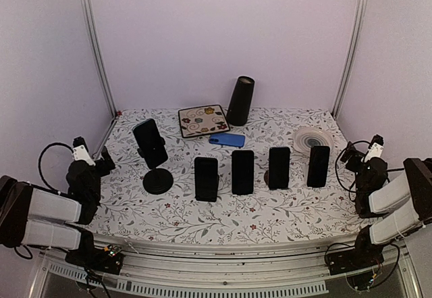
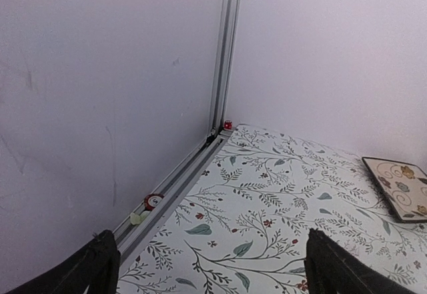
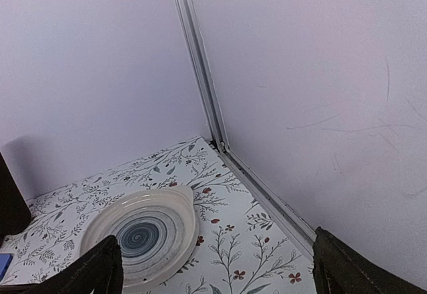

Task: Place the phone on the phone stand
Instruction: Reset both arms

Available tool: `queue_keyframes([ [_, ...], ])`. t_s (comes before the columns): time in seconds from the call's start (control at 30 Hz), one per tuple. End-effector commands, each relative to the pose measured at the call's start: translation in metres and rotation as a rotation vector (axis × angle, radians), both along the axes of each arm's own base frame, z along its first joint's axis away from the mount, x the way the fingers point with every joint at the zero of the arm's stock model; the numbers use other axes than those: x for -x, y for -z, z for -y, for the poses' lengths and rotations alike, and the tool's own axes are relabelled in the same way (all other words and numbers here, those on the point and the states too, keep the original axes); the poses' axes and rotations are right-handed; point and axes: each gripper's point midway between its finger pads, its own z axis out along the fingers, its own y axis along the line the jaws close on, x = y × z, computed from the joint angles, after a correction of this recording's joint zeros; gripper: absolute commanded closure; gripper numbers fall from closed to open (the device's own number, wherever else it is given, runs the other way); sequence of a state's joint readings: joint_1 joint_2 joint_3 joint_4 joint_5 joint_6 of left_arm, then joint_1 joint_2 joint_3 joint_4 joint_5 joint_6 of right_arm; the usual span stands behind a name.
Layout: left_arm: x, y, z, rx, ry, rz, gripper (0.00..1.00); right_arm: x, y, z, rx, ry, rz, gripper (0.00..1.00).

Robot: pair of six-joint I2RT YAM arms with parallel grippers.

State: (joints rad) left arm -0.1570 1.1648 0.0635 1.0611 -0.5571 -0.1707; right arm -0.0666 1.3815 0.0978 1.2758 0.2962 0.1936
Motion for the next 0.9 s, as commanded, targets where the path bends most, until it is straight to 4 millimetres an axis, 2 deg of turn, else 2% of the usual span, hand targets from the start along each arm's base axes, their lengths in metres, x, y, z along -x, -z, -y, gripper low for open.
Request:
queue_keyframes([
  [0.0, -0.002, -0.028, 0.006, -0.033, 0.025, 0.125, 0.03, -0.006, -0.021, -0.009, 0.04, -0.059, 0.074, 0.01],
  [0.17, -0.009, -0.031, 0.012, -0.094, 0.054, 0.115, 0.03, -0.01, -0.022, -0.018, 0.068, -0.112, 0.075, 0.01],
  [0.43, -0.006, -0.039, 0.019, -0.176, 0.117, 0.162, 0.03, -0.015, -0.022, -0.026, 0.091, -0.159, 0.066, 0.01],
  [0.63, -0.006, -0.036, 0.013, -0.184, 0.118, 0.193, 0.03, -0.018, -0.02, -0.035, 0.115, -0.21, 0.064, 0.01],
  [0.77, -0.005, -0.035, 0.015, -0.195, 0.134, 0.207, 0.03, -0.014, -0.019, -0.038, 0.137, -0.214, 0.092, 0.01],
  [0.83, -0.007, -0.033, 0.017, -0.195, 0.141, 0.195, 0.03, -0.018, -0.012, -0.037, 0.128, -0.208, 0.054, 0.01],
  [0.87, -0.01, -0.032, 0.018, -0.198, 0.149, 0.185, 0.03, -0.019, -0.016, -0.037, 0.131, -0.205, 0.07, 0.01],
])
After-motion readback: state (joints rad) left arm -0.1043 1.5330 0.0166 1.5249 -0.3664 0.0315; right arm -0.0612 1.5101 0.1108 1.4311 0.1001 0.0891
